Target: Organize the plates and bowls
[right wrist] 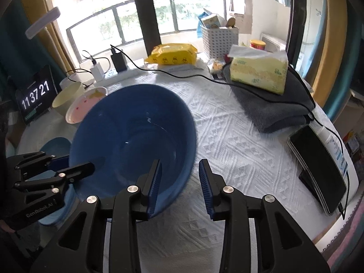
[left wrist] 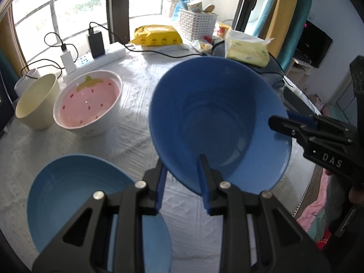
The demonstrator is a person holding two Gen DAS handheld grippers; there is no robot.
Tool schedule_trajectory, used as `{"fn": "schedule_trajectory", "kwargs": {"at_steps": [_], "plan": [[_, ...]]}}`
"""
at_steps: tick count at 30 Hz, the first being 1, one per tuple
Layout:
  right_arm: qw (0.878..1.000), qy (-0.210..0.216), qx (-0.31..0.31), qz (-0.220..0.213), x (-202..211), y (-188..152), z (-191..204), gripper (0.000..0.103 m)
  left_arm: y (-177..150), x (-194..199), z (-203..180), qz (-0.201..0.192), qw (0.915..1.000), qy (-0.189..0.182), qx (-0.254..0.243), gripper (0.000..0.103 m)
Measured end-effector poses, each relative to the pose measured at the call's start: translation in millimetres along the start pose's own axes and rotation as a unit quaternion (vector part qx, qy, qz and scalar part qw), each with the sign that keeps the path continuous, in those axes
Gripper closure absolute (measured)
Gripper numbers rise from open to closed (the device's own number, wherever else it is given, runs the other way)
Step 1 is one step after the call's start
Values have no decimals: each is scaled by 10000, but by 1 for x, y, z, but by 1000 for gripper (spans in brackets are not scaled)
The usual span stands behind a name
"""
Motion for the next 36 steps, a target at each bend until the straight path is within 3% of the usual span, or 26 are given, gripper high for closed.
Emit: {"fn": "schedule_trajectory", "kwargs": {"at_steps": [5,9,23,36], "plan": [[9999,-64,-52,-63,1,2,-4,65,4,7,5,-132,9998,77,97,70],[9999,-63,0,-148,3,6,-1,64,8,17,7,-332,9993,110,107,58],[9992,-49,116,-377,14,23,11,64,20,43,23,-731,9967,233,262,57],[9975,119,464,-512,16,45,50,64,26,62,53,-1017,9928,419,477,56]]}}
Point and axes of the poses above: each gripper's, at about its wrist camera, not at the fingertips, and x roughly against the way its jaws point, z to its left, y to its top, the point moved 5 cm from there along -x, roughly the way its jaws point, and after that the axes turned 2 degrees about -y, right-handed, at the moved point
